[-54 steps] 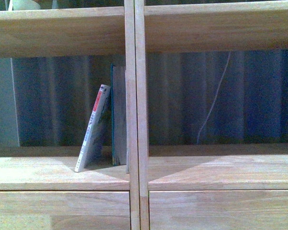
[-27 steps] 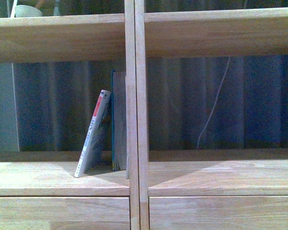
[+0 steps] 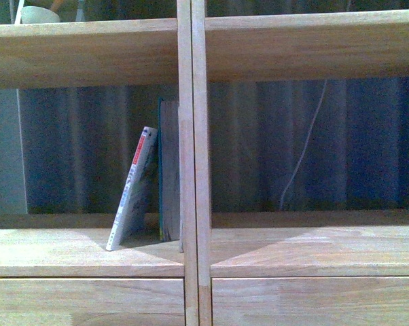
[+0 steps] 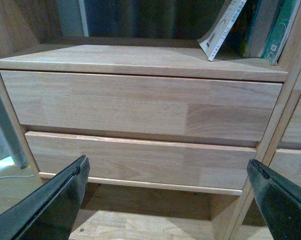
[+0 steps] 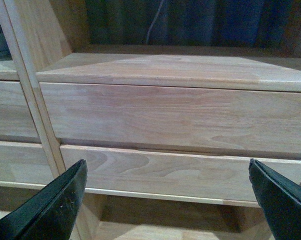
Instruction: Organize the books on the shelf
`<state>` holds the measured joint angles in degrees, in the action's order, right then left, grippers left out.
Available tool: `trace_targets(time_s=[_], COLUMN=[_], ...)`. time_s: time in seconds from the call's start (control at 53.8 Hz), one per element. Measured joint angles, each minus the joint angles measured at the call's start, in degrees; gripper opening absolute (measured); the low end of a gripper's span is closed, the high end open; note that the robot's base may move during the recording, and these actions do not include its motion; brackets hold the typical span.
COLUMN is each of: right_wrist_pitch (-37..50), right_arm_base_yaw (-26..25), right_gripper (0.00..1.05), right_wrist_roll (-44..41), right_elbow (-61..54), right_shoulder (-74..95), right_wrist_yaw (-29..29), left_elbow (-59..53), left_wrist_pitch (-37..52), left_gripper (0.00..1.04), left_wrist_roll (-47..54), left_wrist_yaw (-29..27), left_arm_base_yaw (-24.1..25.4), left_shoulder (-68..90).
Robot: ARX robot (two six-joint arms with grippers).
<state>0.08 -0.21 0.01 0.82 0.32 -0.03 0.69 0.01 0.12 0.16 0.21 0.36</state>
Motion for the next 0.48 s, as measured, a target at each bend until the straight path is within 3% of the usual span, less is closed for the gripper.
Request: trace_targets(time_s=[0.483], right_wrist_pitch=[0.0], right_arm_base_yaw=[0.0], right_gripper=[0.98], right_wrist_roll=[0.0], right_elbow=[0.0], right_shoulder=[0.0], right_wrist_yaw=[0.0], left_elbow=[0.0], left_wrist_pitch=[0.0], left_gripper=[0.97], left_wrist_roll=[0.0], left_wrist_yaw=[0.0], left_arm_base_yaw=[0.0], left_shoulder=[0.0])
